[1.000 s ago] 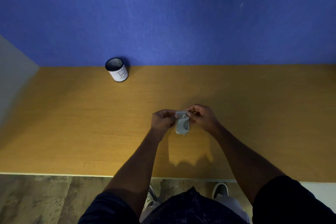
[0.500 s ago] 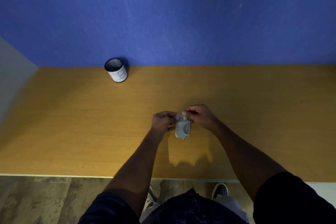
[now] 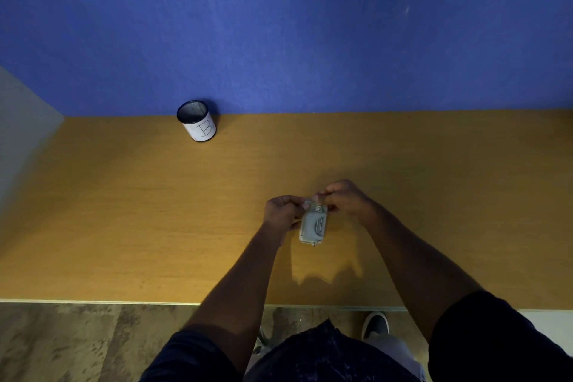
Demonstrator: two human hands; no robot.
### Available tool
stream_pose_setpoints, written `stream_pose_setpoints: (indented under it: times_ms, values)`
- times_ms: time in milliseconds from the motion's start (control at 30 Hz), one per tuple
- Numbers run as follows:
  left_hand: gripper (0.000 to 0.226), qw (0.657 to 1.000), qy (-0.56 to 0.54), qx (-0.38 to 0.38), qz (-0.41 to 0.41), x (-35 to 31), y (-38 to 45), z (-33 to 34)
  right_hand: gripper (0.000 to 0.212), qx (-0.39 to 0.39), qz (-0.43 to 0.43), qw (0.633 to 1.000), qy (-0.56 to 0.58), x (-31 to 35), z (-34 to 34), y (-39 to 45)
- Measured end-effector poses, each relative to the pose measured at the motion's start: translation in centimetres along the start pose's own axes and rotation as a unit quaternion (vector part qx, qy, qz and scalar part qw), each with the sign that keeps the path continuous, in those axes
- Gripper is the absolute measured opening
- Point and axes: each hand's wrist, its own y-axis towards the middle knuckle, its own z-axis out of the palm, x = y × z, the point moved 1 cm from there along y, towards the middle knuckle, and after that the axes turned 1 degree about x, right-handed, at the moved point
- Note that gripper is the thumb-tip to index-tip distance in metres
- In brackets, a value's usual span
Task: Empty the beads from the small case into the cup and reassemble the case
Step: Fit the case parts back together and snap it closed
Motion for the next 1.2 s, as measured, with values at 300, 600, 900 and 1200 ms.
stream_pose_setpoints:
  times_ms: [300,600,900,1200]
  values:
    - [0.016,0.985,-0.160,-0.053,-0.029,0.4,0.7,-0.7,0.012,-0.023,0.030,0.991,0.127,-2.6,1.0,-2.2]
    - [0.022,0.992,-0.110,-0.013,-0.054,1.2,0.6,-0.8,0.012,-0.037,0.047,0.998,-0.029,-1.4,0.9,-2.2]
    - [0.012,0.985,-0.131,-0.069,-0.093,1.0,0.2,-1.5,0.010,-0.051,0.092,0.994,0.038,-0.6,1.1,-1.7]
    - [0.021,0.980,-0.161,-0.081,-0.085,1.2,-0.2,-1.1,0.030,-0.019,0.024,0.986,0.166,-2.3,1.0,-3.0]
